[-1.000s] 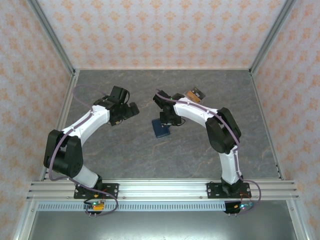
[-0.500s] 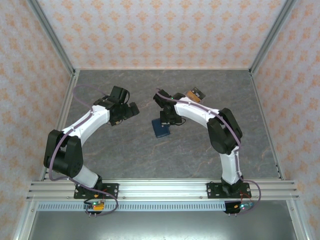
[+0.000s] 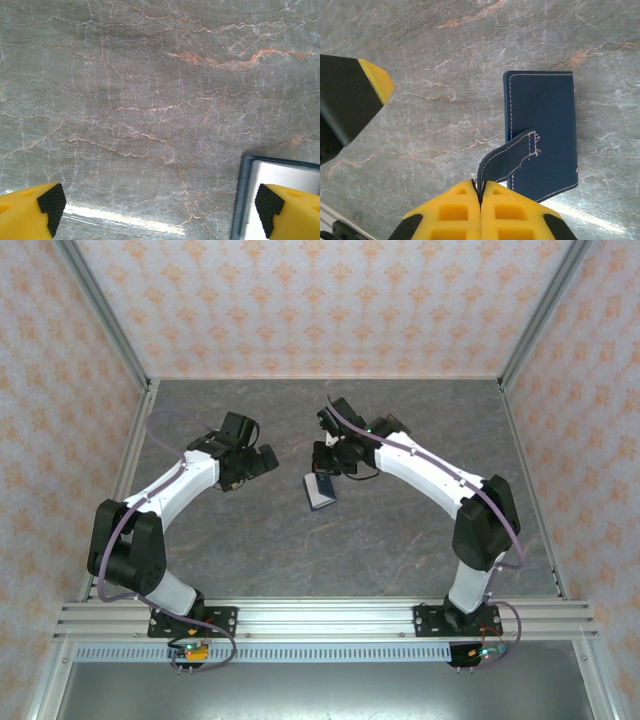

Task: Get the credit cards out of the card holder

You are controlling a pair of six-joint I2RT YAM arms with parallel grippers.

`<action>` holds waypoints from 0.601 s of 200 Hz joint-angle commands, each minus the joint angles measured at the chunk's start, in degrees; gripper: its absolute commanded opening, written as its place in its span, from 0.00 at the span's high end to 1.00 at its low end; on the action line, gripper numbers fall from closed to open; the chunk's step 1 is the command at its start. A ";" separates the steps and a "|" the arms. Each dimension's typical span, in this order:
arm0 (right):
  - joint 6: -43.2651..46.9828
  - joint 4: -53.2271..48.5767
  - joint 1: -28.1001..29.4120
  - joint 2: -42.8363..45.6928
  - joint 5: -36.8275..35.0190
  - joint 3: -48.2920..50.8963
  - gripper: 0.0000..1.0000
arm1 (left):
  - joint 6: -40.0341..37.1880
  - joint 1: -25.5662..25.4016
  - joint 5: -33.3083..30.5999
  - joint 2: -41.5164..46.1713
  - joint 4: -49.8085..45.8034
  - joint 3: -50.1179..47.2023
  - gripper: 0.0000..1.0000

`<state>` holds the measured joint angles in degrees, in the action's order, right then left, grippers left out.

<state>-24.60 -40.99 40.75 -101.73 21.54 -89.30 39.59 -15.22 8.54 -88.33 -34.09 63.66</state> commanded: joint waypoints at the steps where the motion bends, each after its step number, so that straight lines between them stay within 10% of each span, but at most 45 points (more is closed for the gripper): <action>1: -0.60 0.82 0.29 -0.01 -0.15 0.95 1.00 | 0.23 0.36 -0.14 1.08 -1.04 0.16 0.00; 61: -1.35 -0.95 -2.16 -1.29 -8.05 5.05 1.00 | -1.69 -0.28 12.67 -0.78 7.04 -1.61 0.17; 120: -3.28 1.70 -7.40 -3.27 -6.60 12.15 1.00 | -5.23 -8.97 18.06 -9.19 9.85 6.05 0.57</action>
<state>-26.17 -40.29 34.81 -103.48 16.03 -79.68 36.58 -20.64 23.64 -94.06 -26.39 64.79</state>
